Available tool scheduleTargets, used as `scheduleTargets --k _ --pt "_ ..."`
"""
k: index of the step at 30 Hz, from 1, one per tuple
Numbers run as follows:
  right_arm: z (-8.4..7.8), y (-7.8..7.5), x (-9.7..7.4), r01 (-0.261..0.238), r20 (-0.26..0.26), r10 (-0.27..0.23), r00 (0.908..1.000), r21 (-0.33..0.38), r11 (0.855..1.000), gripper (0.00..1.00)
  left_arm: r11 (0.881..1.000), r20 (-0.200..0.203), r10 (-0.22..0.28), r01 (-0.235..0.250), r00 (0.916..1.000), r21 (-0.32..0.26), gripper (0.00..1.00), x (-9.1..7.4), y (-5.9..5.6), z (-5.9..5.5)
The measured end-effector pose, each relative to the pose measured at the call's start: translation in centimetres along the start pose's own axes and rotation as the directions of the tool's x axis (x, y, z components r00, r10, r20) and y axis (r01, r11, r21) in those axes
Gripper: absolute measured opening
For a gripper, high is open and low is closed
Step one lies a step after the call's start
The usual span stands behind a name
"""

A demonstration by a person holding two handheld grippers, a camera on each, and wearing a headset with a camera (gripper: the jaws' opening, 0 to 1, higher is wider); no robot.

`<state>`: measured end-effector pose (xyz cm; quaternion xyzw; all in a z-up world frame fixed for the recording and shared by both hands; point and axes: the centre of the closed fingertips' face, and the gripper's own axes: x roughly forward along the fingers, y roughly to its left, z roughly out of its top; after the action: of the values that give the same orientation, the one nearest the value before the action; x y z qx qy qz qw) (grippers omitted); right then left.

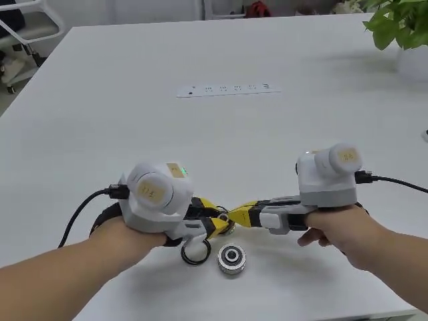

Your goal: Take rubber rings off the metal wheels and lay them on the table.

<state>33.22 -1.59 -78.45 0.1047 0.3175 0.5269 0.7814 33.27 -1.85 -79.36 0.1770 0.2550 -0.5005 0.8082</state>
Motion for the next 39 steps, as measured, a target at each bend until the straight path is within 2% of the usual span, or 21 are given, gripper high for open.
scheduleTargets --k 12,18,33,39 --pt "0.1 0.2 0.0 -0.008 0.003 0.008 1.0 0.0 1.0 0.0 1.0 0.037 -0.024 0.023 0.999 0.007 0.19 -0.9 -0.8 0.6" --pt "0.0 0.4 0.0 -0.011 -0.005 0.011 0.9999 -0.011 1.0 0.0 0.999 0.054 -0.032 0.031 0.998 0.011 0.22 -1.8 -1.0 1.0" --pt "0.7 1.6 0.0 -0.031 0.014 0.031 0.9994 0.007 0.999 0.0 0.999 0.105 -0.05 0.05 0.9933 0.001 0.32 -4.1 -1.3 2.0" --pt "0.8 1.9 0.0 -0.043 0.017 0.043 0.9989 0.01 0.999 0.0 0.999 0.112 -0.051 0.052 0.9924 -0.002 0.36 -4.8 -1.4 1.9"
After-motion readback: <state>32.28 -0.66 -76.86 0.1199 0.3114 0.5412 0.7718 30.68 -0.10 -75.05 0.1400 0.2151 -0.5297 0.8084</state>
